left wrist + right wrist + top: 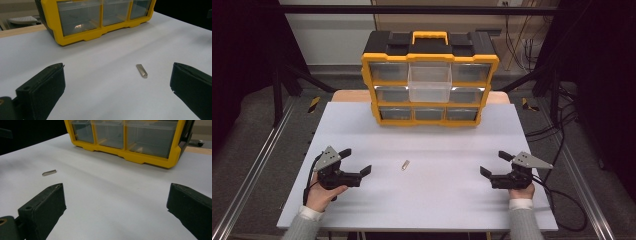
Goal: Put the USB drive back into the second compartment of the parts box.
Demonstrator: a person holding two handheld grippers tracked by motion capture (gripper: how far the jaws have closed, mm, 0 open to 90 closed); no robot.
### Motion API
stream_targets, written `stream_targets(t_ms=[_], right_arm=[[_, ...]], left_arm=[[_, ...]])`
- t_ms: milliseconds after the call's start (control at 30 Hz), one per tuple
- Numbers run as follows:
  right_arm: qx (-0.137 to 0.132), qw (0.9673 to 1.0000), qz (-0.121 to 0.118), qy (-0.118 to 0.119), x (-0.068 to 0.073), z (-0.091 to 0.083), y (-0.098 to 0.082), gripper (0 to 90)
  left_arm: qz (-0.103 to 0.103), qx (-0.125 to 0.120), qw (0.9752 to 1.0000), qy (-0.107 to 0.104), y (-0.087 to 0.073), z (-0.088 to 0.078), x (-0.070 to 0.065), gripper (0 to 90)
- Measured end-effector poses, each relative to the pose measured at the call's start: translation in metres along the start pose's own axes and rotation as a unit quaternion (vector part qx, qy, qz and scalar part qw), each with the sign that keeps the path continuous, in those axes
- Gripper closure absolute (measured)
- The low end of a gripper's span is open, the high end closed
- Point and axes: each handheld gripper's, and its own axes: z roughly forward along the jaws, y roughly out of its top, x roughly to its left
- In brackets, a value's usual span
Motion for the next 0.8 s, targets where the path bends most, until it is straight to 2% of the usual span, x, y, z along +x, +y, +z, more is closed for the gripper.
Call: stream_targets(t_ms=[800], right_arm=[[0.002, 1.0, -0.006, 0.005, 0.001, 0.0, 0.0, 2.4]], left_arm=[[0.005, 0.018, 0.9998, 0.001, 0.021, 0.012, -0.015, 0.0]])
